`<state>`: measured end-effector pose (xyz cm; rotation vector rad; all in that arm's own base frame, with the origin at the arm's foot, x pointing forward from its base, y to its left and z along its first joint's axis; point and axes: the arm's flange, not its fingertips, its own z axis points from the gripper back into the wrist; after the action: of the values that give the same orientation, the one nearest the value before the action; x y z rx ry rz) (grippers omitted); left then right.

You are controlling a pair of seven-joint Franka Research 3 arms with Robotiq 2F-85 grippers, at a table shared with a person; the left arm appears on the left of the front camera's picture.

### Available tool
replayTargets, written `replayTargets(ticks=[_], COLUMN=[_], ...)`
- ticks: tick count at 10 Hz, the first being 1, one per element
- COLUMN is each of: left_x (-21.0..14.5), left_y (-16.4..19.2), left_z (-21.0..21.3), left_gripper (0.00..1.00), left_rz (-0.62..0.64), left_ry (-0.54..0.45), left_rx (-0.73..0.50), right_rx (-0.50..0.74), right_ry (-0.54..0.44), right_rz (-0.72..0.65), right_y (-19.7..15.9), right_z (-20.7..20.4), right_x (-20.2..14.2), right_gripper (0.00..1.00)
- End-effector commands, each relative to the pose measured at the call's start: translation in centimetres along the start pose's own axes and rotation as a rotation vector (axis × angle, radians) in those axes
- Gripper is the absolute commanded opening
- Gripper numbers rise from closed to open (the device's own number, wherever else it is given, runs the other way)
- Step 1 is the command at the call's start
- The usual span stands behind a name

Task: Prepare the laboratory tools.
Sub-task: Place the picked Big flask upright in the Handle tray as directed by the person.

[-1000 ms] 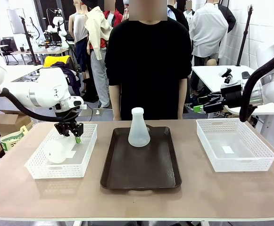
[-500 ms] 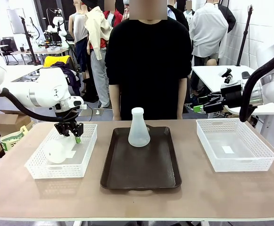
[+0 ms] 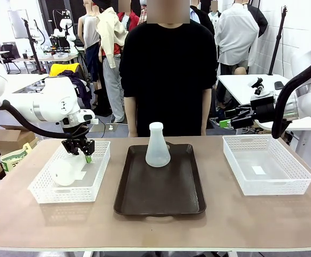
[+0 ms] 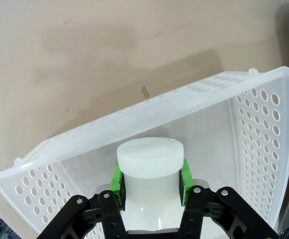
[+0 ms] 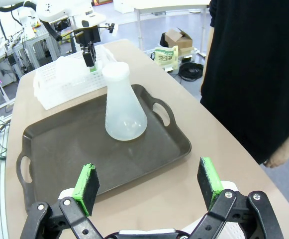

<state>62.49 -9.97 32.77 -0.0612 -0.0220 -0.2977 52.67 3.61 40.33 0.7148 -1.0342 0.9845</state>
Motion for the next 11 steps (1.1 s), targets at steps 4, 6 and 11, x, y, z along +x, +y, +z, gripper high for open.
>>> replayTargets(ticks=[4, 6, 11], left_x=[-3.5, -5.3, -8.2], left_y=[-1.4, -2.2, -4.2], left_z=[6.4, 9.2, 12.9], left_gripper=[0.0, 0.0, 0.0], left_rz=[-0.048, -0.062, -0.142], left_ry=[0.014, -0.012, -0.136], left_rx=[-0.029, -0.028, -0.02], right_rx=[0.0, 0.0, 0.0], right_ry=[0.01, 0.01, 0.01], right_rz=[-0.002, -0.002, -0.002], right_y=[0.1, 0.1, 0.1], right_z=[0.1, 0.1, 0.1], right_x=[0.0, 0.0, 0.0], right_gripper=[1.0, 1.0, 1.0])
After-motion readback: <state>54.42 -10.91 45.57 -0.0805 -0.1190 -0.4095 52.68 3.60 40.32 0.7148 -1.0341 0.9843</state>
